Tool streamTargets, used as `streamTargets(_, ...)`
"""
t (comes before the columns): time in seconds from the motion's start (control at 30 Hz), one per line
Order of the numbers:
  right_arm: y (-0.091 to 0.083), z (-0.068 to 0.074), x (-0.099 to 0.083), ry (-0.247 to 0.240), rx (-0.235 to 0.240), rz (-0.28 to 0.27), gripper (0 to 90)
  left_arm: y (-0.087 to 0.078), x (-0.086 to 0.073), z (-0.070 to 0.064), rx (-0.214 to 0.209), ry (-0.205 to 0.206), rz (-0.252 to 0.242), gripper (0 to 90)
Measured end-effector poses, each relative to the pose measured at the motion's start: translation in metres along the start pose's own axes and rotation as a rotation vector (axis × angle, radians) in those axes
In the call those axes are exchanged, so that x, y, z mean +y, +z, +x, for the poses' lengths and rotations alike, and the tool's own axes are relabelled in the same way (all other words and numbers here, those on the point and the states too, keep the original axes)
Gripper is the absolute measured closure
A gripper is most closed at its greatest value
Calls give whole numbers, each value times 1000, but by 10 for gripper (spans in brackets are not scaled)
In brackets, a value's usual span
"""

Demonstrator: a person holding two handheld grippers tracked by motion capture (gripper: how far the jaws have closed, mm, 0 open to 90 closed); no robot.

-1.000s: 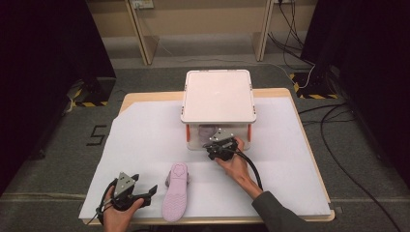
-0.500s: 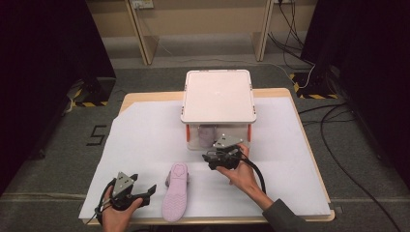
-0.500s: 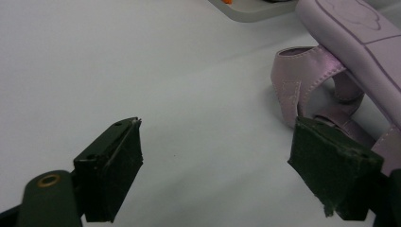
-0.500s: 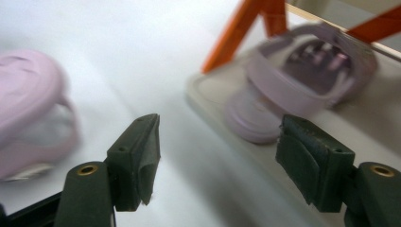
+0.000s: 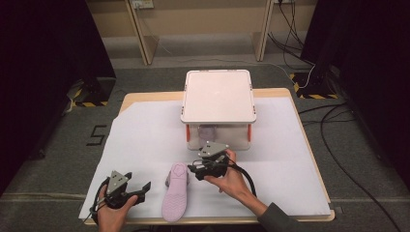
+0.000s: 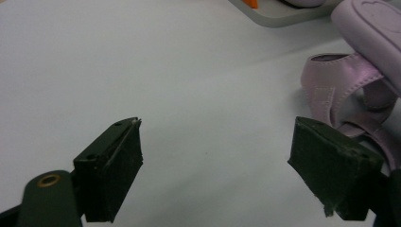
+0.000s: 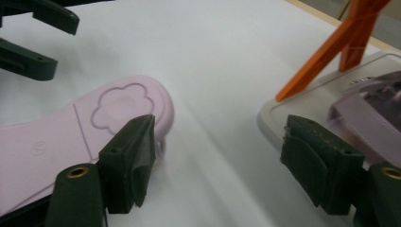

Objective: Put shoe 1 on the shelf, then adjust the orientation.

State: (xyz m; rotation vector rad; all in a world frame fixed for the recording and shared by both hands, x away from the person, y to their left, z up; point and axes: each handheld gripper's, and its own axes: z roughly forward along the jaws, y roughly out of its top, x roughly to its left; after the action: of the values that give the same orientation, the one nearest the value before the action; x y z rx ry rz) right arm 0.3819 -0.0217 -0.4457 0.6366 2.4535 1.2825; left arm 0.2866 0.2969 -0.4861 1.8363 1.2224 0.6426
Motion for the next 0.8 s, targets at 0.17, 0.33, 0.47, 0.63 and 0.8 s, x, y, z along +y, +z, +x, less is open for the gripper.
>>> streamTargets(0.17,7,6,5,-4,26,4,206,1,-1,1,2,1,8,172)
streamTargets(0.33,17,20,10,-27,53,6,193,1,-1,1,2,0,4,172)
streamTargets(0.47,23,27,10,-44,50,1,190,0,-2,0,5,5,8,172)
streamTargets(0.63,23,29,19,-58,48,-6,187,-1,-2,1,7,3,7,172)
streamTargets(0.8,26,36,27,-88,63,-12,187,0,-2,1,10,0,4,172)
